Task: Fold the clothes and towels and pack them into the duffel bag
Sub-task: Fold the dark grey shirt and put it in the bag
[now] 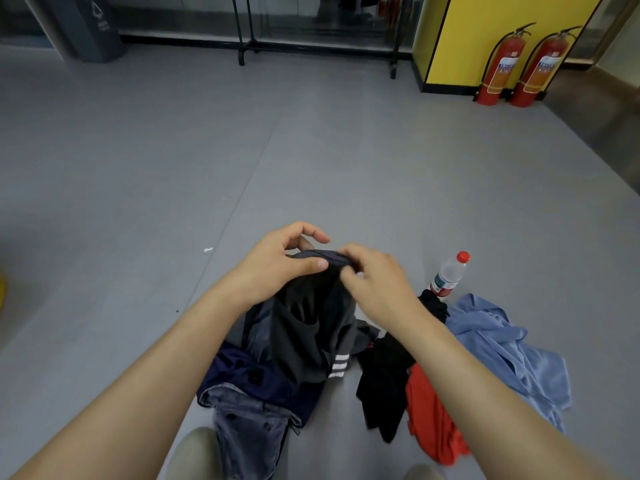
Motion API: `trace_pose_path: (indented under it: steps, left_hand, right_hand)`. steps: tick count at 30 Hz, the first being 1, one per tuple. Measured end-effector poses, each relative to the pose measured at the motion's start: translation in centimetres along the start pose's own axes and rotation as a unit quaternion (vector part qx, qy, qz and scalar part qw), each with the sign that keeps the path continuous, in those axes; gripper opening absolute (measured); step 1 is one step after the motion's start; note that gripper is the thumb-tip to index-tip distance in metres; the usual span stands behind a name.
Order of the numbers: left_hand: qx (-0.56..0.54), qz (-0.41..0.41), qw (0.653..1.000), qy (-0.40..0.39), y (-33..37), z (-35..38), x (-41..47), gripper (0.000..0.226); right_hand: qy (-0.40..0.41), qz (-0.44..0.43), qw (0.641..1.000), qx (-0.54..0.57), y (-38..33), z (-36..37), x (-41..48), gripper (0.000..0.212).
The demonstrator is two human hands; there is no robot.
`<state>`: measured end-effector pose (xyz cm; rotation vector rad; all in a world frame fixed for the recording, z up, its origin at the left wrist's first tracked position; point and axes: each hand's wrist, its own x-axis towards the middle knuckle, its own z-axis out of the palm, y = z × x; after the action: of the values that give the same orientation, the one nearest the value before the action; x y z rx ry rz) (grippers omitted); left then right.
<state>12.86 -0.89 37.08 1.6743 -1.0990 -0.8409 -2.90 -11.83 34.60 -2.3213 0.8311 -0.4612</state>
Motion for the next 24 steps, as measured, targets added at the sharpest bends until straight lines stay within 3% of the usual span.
trace_pose_path:
  steps: [3,7,10,15,19,22,24]
  left_hand:
    - [0.107,-0.013,0.994,-0.003,-0.9,-1.2,-0.3,0.027]
    - [0.256,-0.004,0.965,0.049,-1.7,-2.3,-0.3,0.005]
    - [0.313,-0.016,0.946,0.083,-1.7,-3.0,-0.3,0.022]
    - [0.164,-0.035,0.976,0.140,-1.7,-4.4,-0.6,0.052]
    - [-0.009,-0.056,0.990,0.131,-0.6,-4.3,-1.0,0.044]
    - [-0.001,-0.051,0.991,0.126,-0.1,-4.9,-1.4,0.032]
    - [0.033,-0.040,0.992,0.112,0.0,-5.6,-1.9,0.031]
  right_hand:
    - [0.061,0.006,0.998,-0.002,0.9,-1.5,0.1,0.025]
    - [0.084,-0.021,0.996,0.006,1.6,-2.5,0.1,0.027]
    - [0.117,-0.037,0.992,0.010,2.2,-3.3,0.2,0.031]
    - [0.080,-0.024,0.996,-0.021,2.5,-5.8,0.0,0.017]
    - [0.011,-0.032,0.998,-0.061,1.6,-7.0,-1.2,0.045]
    - [-0.038,-0.081,0.988,-0.127,1.3,-7.2,-2.0,0.057]
    - [-0.046,-0.104,0.980,-0.162,1.6,-7.1,-2.6,0.053]
